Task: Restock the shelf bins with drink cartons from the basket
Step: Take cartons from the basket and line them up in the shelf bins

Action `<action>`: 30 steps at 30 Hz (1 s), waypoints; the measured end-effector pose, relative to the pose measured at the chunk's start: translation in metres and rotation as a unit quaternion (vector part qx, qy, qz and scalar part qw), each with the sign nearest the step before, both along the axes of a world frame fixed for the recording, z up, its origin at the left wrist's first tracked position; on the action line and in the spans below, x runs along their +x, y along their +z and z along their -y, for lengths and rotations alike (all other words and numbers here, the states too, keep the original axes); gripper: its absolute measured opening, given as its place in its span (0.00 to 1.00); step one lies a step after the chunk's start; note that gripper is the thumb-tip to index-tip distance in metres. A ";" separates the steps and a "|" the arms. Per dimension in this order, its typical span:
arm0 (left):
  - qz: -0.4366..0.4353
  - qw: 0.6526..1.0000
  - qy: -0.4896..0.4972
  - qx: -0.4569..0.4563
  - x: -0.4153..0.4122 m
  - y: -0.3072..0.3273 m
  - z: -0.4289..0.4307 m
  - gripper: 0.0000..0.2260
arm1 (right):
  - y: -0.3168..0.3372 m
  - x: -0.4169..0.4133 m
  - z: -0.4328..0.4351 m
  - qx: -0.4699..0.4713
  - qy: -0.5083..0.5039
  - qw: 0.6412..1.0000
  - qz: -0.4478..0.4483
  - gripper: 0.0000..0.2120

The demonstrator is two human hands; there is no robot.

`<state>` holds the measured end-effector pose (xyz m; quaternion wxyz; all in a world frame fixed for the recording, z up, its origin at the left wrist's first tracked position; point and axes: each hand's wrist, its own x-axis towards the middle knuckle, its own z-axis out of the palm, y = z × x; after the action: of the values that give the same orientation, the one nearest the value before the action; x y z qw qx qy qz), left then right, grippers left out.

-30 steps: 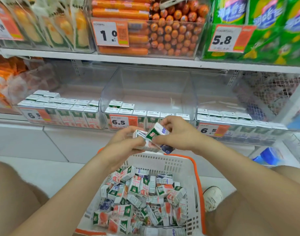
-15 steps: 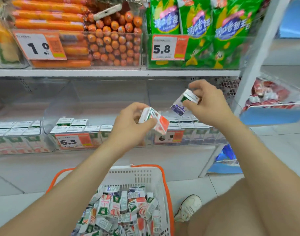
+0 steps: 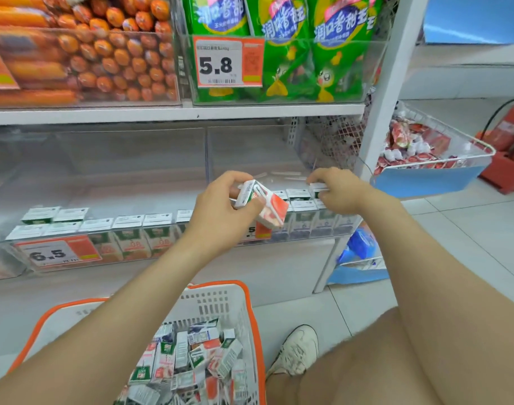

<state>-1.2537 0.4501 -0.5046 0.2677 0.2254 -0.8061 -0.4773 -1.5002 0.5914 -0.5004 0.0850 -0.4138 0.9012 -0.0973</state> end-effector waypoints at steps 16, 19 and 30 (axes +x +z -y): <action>-0.076 0.953 0.106 0.272 0.037 0.019 0.032 0.18 | 0.034 0.136 0.029 -0.237 0.215 0.942 0.096 0.37; -0.070 0.952 0.095 0.281 0.054 0.027 0.035 0.19 | 0.030 0.156 0.047 -0.262 0.220 0.938 0.063 0.33; -0.024 0.984 0.037 0.171 0.128 0.035 0.066 0.10 | 0.024 0.219 0.093 -0.316 0.082 0.839 0.436 0.15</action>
<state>-1.1257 0.3841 -0.4698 0.2617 0.2861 -0.6971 -0.6031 -1.2812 0.4983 -0.4766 0.3416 -0.4050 0.6543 -0.5396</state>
